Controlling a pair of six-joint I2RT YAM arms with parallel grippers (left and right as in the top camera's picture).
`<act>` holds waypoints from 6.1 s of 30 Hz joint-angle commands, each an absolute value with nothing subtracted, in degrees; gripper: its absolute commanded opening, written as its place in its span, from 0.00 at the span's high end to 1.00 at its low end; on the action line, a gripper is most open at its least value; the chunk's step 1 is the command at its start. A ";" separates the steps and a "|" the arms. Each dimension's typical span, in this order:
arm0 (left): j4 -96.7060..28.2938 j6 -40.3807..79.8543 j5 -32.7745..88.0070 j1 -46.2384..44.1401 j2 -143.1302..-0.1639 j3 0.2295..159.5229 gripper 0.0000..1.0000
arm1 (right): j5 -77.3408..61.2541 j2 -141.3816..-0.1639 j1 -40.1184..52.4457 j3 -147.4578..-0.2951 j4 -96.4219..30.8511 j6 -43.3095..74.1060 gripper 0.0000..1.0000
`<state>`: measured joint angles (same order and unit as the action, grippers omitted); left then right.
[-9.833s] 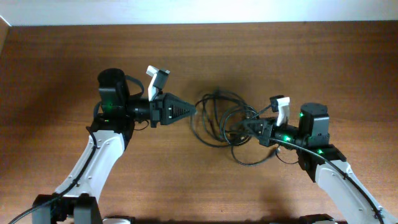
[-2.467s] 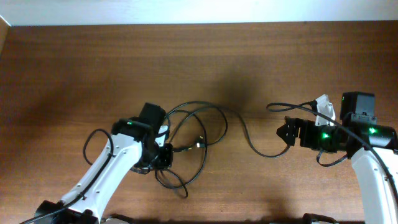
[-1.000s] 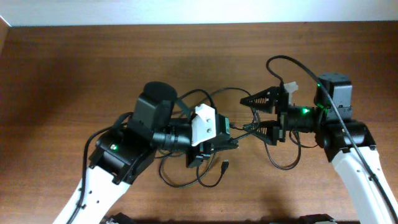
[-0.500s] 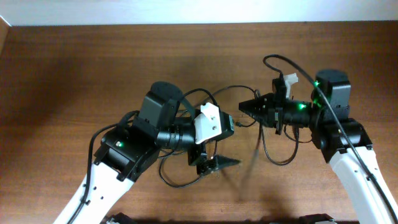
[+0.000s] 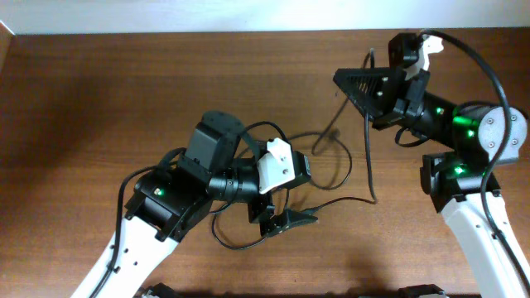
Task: Untangle cables
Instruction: 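Lift the right gripper up and right, pulling a cable strand away, then carry the black cable to the far right edge and release it, then move the right gripper back to the cables held by the left gripper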
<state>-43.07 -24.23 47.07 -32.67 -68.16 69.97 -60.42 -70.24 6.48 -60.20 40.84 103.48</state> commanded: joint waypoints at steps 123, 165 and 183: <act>-44.66 -3.03 24.99 -32.86 -71.35 70.65 0.01 | -20.80 -94.32 -17.12 -79.81 -52.97 3.62 0.44; -44.66 -3.03 24.99 -32.86 -71.35 70.65 0.01 | -32.60 -116.64 0.82 -77.80 -54.19 -16.05 0.10; -44.66 -3.03 24.99 -32.86 -71.35 70.65 0.01 | -38.76 -116.64 0.91 -62.13 -34.59 -2.79 0.96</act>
<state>-44.77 -3.53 24.99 -32.67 -71.37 69.97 -43.00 -115.26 0.49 -63.35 -36.27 -6.33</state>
